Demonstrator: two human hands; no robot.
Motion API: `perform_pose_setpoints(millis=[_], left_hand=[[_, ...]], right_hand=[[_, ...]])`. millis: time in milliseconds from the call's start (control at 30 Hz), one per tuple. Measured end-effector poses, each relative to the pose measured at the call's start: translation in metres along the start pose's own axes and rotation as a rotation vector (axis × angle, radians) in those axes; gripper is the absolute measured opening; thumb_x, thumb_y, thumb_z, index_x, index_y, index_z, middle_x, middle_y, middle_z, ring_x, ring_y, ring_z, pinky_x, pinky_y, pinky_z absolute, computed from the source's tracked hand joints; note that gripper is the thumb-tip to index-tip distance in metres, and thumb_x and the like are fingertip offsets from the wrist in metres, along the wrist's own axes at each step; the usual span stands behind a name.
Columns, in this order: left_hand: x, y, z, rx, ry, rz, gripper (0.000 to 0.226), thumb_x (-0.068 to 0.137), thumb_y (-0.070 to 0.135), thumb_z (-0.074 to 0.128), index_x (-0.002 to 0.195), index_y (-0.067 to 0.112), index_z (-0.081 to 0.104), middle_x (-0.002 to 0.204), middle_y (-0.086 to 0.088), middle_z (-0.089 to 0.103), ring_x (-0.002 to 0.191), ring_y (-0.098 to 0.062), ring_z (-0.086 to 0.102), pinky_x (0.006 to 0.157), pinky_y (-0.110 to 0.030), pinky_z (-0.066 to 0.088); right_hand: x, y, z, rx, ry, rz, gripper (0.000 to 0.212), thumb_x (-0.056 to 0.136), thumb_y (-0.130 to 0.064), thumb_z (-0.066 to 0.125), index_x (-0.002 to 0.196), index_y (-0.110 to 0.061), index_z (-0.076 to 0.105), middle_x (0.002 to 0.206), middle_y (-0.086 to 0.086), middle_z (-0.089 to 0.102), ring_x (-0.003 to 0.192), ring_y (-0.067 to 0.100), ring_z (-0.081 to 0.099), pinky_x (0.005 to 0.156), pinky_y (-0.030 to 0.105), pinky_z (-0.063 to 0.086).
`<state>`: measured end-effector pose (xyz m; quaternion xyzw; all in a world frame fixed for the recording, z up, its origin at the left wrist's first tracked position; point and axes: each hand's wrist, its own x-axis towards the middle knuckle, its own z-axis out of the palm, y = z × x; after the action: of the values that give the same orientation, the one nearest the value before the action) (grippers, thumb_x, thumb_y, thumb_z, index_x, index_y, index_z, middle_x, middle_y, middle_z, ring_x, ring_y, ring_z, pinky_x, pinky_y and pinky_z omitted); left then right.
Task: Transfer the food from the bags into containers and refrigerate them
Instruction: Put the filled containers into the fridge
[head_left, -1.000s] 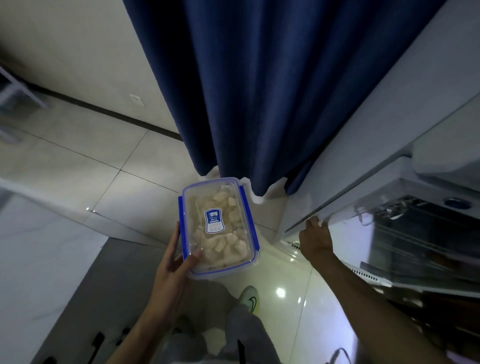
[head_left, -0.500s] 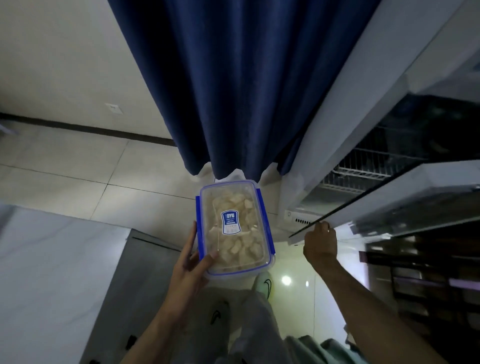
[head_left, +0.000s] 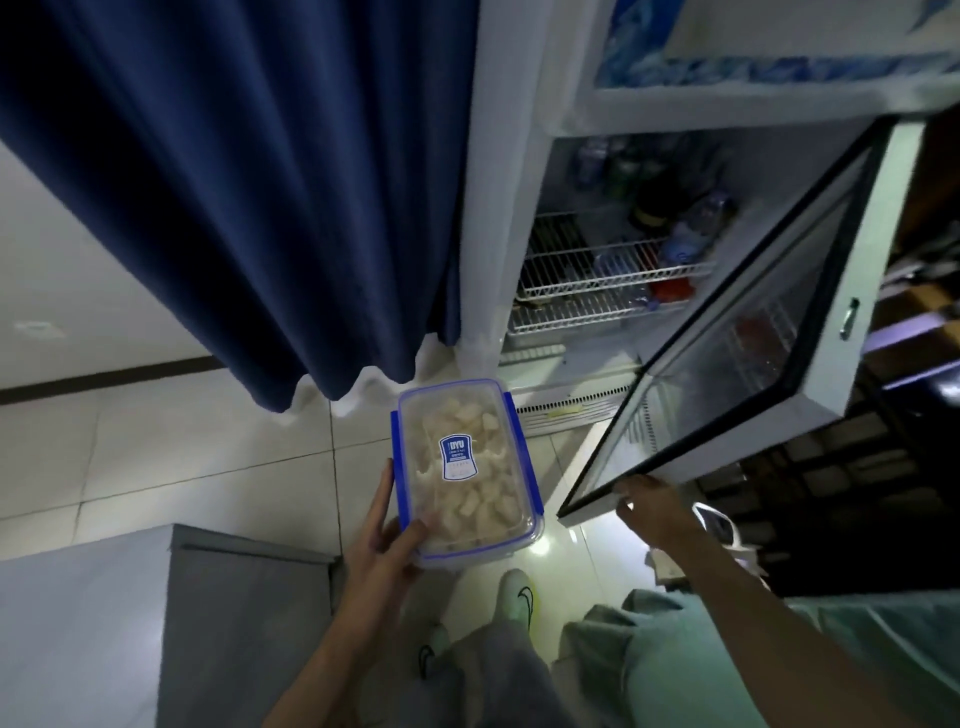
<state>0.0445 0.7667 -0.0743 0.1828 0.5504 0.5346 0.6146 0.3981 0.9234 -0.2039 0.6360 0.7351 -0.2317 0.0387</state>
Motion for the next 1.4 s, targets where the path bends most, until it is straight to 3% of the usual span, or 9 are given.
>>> perform_pose_setpoints(millis=[133, 433, 567, 800, 900, 1033, 1167, 1233, 1400], left_hand=[[0.009, -0.001, 0.028, 0.061, -0.074, -0.008, 0.073, 0.094, 0.017, 0.067, 0.151, 0.052, 0.039, 0.13, -0.004, 0.073, 0.118, -0.033, 0.071, 0.097, -0.056, 0.055], [0.082, -0.001, 0.116, 0.156, -0.157, -0.033, 0.071, 0.098, 0.018, 0.066, 0.154, 0.05, 0.037, 0.133, -0.003, 0.071, 0.12, -0.03, 0.07, 0.103, -0.056, 0.053], [0.143, -0.003, 0.165, 0.174, -0.086, -0.036, 0.063, 0.094, 0.018, 0.074, 0.149, 0.035, 0.046, 0.128, -0.007, 0.073, 0.116, -0.031, 0.072, 0.104, -0.059, 0.052], [0.257, 0.029, 0.236, 0.349, -0.135, 0.025, 0.039, 0.101, 0.012, 0.058, 0.138, 0.024, 0.063, 0.122, -0.003, 0.076, 0.111, -0.022, 0.073, 0.086, -0.036, 0.059], [0.306, 0.039, 0.255, 0.405, -0.044, 0.071, 0.034, 0.102, 0.02, 0.063, 0.135, 0.028, 0.065, 0.117, -0.001, 0.077, 0.109, -0.024, 0.073, 0.091, -0.043, 0.058], [0.354, 0.033, 0.285, 0.476, 0.149, 0.243, 0.044, 0.095, 0.023, 0.074, 0.136, 0.028, 0.058, 0.123, 0.005, 0.071, 0.108, -0.014, 0.07, 0.077, -0.012, 0.054], [0.397, 0.007, 0.292, 0.659, 0.066, 0.321, 0.074, 0.084, 0.035, 0.082, 0.148, 0.045, 0.046, 0.154, 0.004, 0.048, 0.141, -0.016, 0.049, 0.112, -0.041, 0.048], [0.413, 0.0, 0.291, 0.741, 0.087, 0.329, 0.066, 0.091, 0.025, 0.078, 0.149, 0.037, 0.049, 0.161, -0.002, 0.036, 0.146, -0.015, 0.039, 0.12, -0.038, 0.039], [0.445, -0.001, 0.293, 0.823, 0.244, 0.483, 0.027, 0.103, 0.009, 0.058, 0.129, 0.017, 0.06, 0.136, -0.011, 0.047, 0.115, -0.021, 0.054, 0.1, -0.03, 0.046]], right_hand=[[-0.016, -0.005, -0.024, -0.057, -0.13, 0.12, 0.026, 0.099, -0.024, 0.056, 0.119, -0.015, 0.07, 0.115, 0.006, 0.07, 0.106, 0.026, 0.067, 0.08, 0.024, 0.052], [-0.001, -0.025, -0.095, 1.193, -0.166, 0.259, 0.034, 0.103, -0.047, 0.052, 0.121, -0.024, 0.07, 0.116, 0.001, 0.075, 0.101, 0.021, 0.074, 0.088, 0.037, 0.058], [0.031, -0.022, -0.122, 1.474, -0.101, 0.223, 0.048, 0.098, -0.06, 0.045, 0.129, -0.031, 0.068, 0.12, -0.004, 0.074, 0.108, 0.019, 0.073, 0.084, 0.037, 0.058], [0.124, -0.009, -0.149, 1.589, 0.019, 0.289, 0.034, 0.094, -0.041, 0.069, 0.125, -0.029, 0.064, 0.114, 0.005, 0.077, 0.098, 0.023, 0.076, 0.074, 0.036, 0.06], [0.173, -0.023, -0.153, 1.708, 0.226, 0.477, 0.038, 0.086, -0.03, 0.08, 0.121, -0.027, 0.065, 0.106, 0.008, 0.079, 0.082, 0.019, 0.076, 0.062, 0.03, 0.057], [0.243, -0.042, -0.157, 1.796, 0.32, 0.513, 0.06, 0.084, -0.029, 0.081, 0.136, -0.033, 0.051, 0.097, 0.01, 0.075, 0.078, 0.025, 0.071, 0.061, 0.035, 0.061], [0.303, -0.047, -0.151, 1.727, 0.248, 0.405, 0.098, 0.083, -0.022, 0.081, 0.155, -0.046, 0.018, 0.093, 0.012, 0.076, 0.08, 0.031, 0.075, 0.07, 0.045, 0.065], [0.326, -0.046, -0.143, 1.664, 0.224, 0.375, 0.103, 0.082, -0.021, 0.083, 0.155, -0.047, 0.015, 0.096, 0.012, 0.075, 0.079, 0.031, 0.077, 0.065, 0.039, 0.063], [0.371, -0.043, -0.132, 1.416, 0.197, 0.24, 0.078, 0.083, -0.039, 0.083, 0.146, -0.03, 0.037, 0.1, 0.007, 0.076, 0.082, 0.032, 0.077, 0.075, 0.045, 0.065]])
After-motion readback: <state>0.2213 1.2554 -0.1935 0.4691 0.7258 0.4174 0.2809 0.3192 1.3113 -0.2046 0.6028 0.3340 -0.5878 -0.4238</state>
